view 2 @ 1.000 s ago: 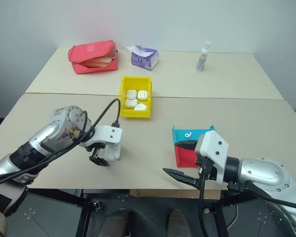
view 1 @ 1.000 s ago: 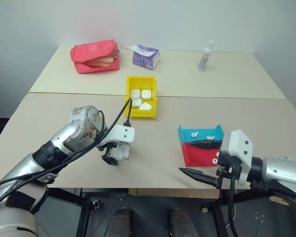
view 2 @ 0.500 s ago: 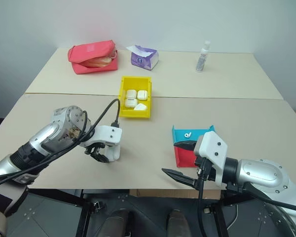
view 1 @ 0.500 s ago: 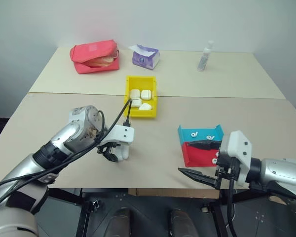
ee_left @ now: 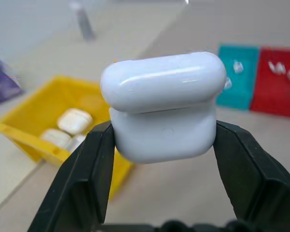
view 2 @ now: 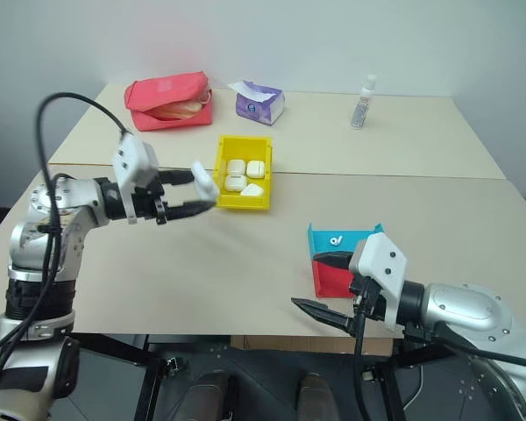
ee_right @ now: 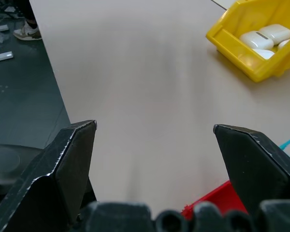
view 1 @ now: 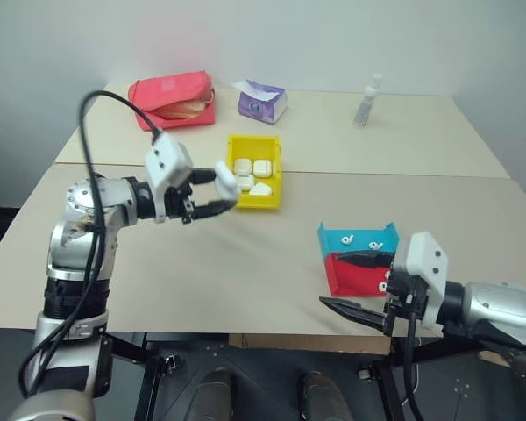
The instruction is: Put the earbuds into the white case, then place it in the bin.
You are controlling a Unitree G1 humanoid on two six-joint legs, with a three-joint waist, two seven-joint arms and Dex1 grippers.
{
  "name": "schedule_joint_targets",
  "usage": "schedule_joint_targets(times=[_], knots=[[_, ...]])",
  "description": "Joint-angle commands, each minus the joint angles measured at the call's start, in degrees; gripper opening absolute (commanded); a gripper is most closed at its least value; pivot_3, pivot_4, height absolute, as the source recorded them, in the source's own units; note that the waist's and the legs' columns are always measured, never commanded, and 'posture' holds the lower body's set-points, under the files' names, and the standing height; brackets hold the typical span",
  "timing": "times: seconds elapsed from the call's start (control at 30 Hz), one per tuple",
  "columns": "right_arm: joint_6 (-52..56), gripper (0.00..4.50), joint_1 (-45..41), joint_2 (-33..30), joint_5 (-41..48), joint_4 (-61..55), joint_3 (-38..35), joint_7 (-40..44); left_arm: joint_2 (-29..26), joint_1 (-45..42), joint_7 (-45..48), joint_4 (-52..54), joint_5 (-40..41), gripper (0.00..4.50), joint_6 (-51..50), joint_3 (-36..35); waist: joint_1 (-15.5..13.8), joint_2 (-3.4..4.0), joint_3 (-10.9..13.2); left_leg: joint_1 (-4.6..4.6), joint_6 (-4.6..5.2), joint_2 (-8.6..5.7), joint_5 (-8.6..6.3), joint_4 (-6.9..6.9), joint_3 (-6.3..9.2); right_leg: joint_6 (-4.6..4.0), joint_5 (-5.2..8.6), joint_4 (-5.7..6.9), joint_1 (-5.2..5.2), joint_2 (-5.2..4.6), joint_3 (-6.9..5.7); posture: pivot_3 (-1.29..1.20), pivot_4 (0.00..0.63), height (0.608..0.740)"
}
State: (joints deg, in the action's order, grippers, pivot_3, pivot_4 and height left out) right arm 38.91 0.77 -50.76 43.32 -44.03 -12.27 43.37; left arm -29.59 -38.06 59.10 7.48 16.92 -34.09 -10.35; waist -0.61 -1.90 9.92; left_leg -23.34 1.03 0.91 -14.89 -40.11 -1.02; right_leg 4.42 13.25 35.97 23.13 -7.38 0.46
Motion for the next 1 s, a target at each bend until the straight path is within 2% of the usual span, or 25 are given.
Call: schedule_joint_targets(times=[0.03, 0.2, 0.47, 0.6, 0.7, 0.83, 0.93, 1.0], knots=[[-2.17, 4.5, -1.37, -0.76, -0.75, 0.48, -1.4, 1.49, 4.35, -0.6, -5.34, 4.53, 6.94, 2.81, -0.46, -2.92, -0.02, 0.0, 0.0, 0.0, 0.0, -0.01, 0.0, 0.03, 0.01, 0.0, 0.0, 0.0, 0.0, 0.0, 0.0, 0.0, 0.15, 0.74], [-2.07, 4.5, -3.81, -2.8, -1.76, 3.8, -2.16, 3.82, 10.51, 0.13, -6.38, 6.37, 11.23, 2.81, 3.32, 0.22, -0.03, 0.0, 0.0, -0.02, 0.0, -0.03, 0.0, 0.01, -0.04, 0.02, -0.01, -0.01, -0.02, 0.0, 0.03, 0.0, 0.15, 0.74], [2.56, 4.5, -6.29, -13.89, -3.1, 7.29, -5.13, 7.68, 15.03, 1.59, 1.91, 3.72, 16.27, 2.81, 12.28, 6.47, -0.04, 0.01, -0.01, 0.02, 0.0, -0.02, 0.0, 0.05, -0.42, -0.01, -0.01, -0.08, -0.02, 0.0, 0.03, 0.0, 0.15, 0.74], [3.85, 3.56, -6.4, -19.11, -4.49, 8.31, -4.51, 10.91, 14.97, 0.73, 5.13, 1.17, 16.73, 2.81, 15.1, 8.28, -0.01, 0.03, -0.02, 0.04, 0.0, -0.02, 0.0, 0.06, -0.48, -0.02, 0.0, -0.08, -0.02, 0.0, 0.07, 0.0, 0.15, 0.74], [2.89, 2.58, -8.06, -22.75, -8.53, 10.3, 0.27, 12.62, 14.81, 1.8, 5.86, 0.79, 15.85, 2.81, 17.1, 9.67, -0.01, 0.03, -0.02, 0.03, 0.0, -0.02, 0.0, 0.06, -0.48, -0.02, 0.0, -0.09, -0.01, 0.0, 0.06, 0.0, 0.15, 0.74], [0.0, 2.58, -11.94, -25.57, -14.24, 14.63, 7.82, 16.52, 14.64, 3.91, 4.85, 2.48, 15.68, 2.81, 17.7, 11.12, 0.16, 0.05, -0.03, 0.03, 0.0, -0.01, 0.0, 0.07, -0.49, -0.01, 0.0, -0.11, 0.0, 0.0, 0.07, 0.0, 0.15, 0.74], [0.31, 2.58, -17.08, -25.01, -16.88, 18.69, 14.16, 20.08, 14.58, 5.45, 3.01, 4.29, 15.86, 2.81, 17.06, 11.56, 0.23, 0.05, -0.02, 0.03, 0.0, -0.01, 0.0, 0.08, -0.48, -0.02, 0.0, -0.11, 0.03, 0.0, 0.08, 0.0, 0.15, 0.74], [-1.56, 2.58, -20.43, -25.01, -21.76, 21.31, 19.9, 22.91, 14.23, 6.72, 2.26, 5.47, 15.76, 2.81, 17.22, 11.77, 0.39, 0.05, -0.03, 0.03, 0.0, 0.0, 0.0, 0.06, -0.48, -0.02, 0.0, -0.1, 0.05, 0.0, 0.11, 0.0, 0.15, 0.74]])
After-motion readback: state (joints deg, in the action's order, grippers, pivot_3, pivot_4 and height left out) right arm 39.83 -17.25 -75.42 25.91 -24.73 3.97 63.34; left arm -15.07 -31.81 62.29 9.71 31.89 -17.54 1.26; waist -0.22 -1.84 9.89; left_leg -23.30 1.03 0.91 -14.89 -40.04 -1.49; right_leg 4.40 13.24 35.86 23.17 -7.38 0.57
